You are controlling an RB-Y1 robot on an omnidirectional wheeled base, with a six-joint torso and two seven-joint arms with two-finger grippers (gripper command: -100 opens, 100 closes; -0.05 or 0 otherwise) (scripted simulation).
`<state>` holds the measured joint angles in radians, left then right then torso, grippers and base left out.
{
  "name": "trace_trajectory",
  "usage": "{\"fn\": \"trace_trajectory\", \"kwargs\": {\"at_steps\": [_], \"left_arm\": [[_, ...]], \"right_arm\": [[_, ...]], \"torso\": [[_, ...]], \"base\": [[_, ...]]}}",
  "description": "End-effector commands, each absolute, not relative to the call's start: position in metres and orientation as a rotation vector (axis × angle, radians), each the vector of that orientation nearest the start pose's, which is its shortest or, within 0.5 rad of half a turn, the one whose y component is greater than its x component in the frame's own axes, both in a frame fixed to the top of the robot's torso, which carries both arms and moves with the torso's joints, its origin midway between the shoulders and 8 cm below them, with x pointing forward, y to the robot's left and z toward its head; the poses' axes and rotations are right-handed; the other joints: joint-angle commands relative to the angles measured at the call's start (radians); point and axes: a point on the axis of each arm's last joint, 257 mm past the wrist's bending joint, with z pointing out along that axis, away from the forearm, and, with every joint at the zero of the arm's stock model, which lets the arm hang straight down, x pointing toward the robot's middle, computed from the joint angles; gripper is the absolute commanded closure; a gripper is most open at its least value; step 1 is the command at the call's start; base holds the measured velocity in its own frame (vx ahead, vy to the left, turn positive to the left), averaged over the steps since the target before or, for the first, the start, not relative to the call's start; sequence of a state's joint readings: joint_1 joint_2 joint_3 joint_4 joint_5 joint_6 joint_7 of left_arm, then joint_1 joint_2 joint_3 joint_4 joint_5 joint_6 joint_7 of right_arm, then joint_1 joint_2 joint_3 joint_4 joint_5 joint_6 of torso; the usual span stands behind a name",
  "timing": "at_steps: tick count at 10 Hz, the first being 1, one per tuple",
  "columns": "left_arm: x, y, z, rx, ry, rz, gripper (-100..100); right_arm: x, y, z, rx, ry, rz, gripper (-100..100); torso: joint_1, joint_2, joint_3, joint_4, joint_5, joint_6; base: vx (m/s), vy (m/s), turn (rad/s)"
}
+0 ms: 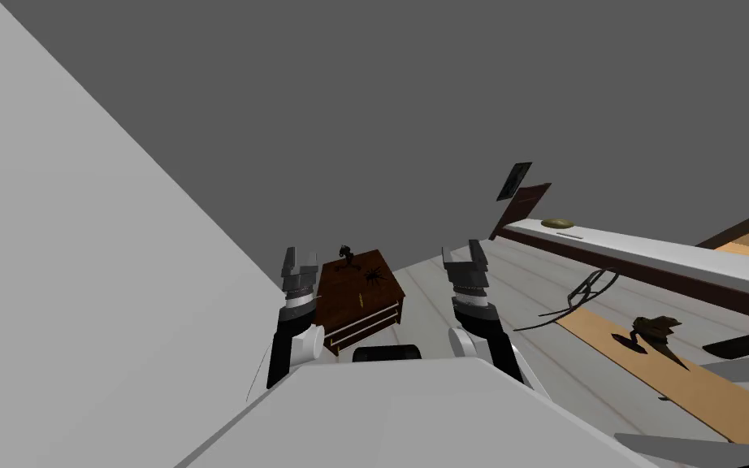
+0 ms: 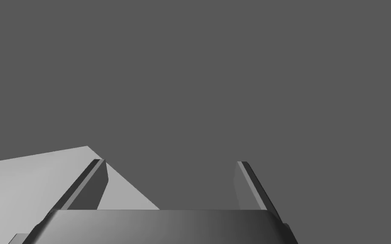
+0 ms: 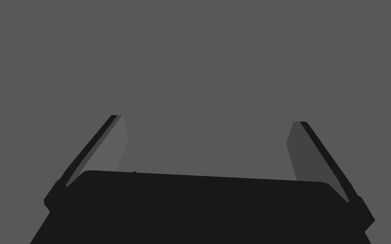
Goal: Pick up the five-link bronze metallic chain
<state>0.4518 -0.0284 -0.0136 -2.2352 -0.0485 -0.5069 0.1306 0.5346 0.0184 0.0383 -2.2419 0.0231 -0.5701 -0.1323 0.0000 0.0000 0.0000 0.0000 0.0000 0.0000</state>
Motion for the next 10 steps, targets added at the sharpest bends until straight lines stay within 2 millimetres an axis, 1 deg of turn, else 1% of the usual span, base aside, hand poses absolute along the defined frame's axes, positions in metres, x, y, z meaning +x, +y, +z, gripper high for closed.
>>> {"fn": "trace_trajectory", "kwargs": {"at_steps": [1, 3, 6, 7, 10], "left_arm": [[0.360, 0.265, 0.015, -0.680, 0.625, -1.423, -100], [0.367, 0.263, 0.000, -0.669, 0.705, -1.412, -100], [0.381, 0.268, -0.038, -0.687, 0.842, -1.375, -100], [0.381, 0.268, -0.038, -0.680, 0.850, -1.374, -100], [0.394, 0.284, -0.089, -0.724, 1.002, -1.307, -100]], "right_arm": [[0.339, -0.269, 0.010, 0.710, 0.574, 1.438, 0], [0.339, -0.269, 0.010, 0.710, 0.574, 1.438, 0], [0.339, -0.269, 0.010, 0.710, 0.574, 1.438, 0], [0.339, -0.269, 0.010, 0.710, 0.574, 1.438, 0], [0.339, -0.269, 0.010, 0.710, 0.574, 1.438, 0]], "torso": [[0.000, 0.000, 0.000, 0.000, 0.000, 0.000], [0.001, 0.002, 0.001, 0.000, 0.000, 0.000], [-0.001, 0.005, 0.003, 0.001, 0.000, 0.000], [-0.001, 0.006, 0.003, 0.001, 0.000, 0.000], [-0.001, 0.004, 0.002, 0.001, 0.000, 0.000]], "base": [[-0.018, -0.001, -0.078], [-0.046, 0.001, -0.133], [-0.082, -0.016, -0.182], [-0.056, -0.009, -0.067], [-0.065, -0.024, -0.245]]}}
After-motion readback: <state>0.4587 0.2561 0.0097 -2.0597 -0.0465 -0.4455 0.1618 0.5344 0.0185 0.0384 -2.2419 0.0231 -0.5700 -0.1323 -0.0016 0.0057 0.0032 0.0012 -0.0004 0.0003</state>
